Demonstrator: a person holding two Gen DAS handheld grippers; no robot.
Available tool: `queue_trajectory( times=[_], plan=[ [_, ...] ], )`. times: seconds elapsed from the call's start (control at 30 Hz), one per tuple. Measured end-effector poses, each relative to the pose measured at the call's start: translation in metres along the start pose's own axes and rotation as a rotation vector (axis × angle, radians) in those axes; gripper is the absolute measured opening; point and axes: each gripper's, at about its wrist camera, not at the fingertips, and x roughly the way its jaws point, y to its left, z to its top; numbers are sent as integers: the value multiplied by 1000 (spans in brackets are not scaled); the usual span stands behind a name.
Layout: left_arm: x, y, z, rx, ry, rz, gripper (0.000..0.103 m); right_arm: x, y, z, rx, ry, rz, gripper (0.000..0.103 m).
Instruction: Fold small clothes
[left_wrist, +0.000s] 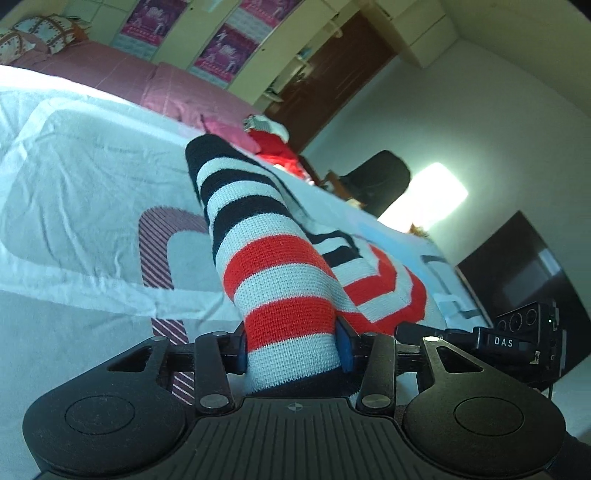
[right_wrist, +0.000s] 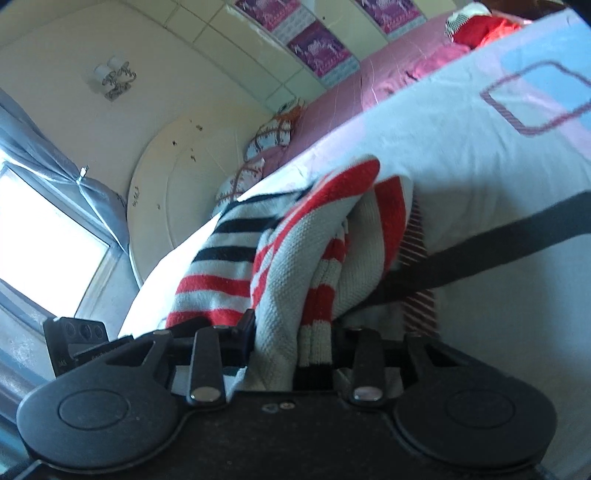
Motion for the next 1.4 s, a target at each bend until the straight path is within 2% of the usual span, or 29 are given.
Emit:
queue_trajectory(
  times=[0.17, 0.3, 0.73, 0.97, 1.13, 1.2, 1.23, 1.3, 1.37, 1.4],
  plan=[
    [-43, 14, 15, 27, -22, -22, 44, 7, 45, -7, -49, -22, -3, 35],
    [-86, 34, 25, 40, -54, -5, 44, 30, 81, -13, -71, -24, 19, 35],
    [-220, 129, 16, -24, -144, 147, 44, 144, 170, -46, -126, 97, 140, 35],
    [-263, 176, -1, -87, -166, 228, 43, 203, 206, -72, -137, 193, 200, 34],
    [-265, 210, -21, -152, -131, 282, 44, 237, 202, -94, -83, 280, 203, 35],
    [-260, 221, -32, -172, -126, 290, 48, 244, 189, -103, -53, 299, 169, 36],
    [-259, 220, -36, -173, -141, 290, 50, 244, 179, -105, -15, 302, 189, 34],
    [-258, 210, -38, -144, -153, 364, 60, 237, 173, -103, 21, 305, 204, 36],
    [-261, 199, -39, -98, -177, 457, 75, 222, 172, -97, 6, 284, 171, 49],
    [-268, 194, -44, -96, -191, 484, 76, 212, 172, -94, -12, 259, 143, 50]
  ],
)
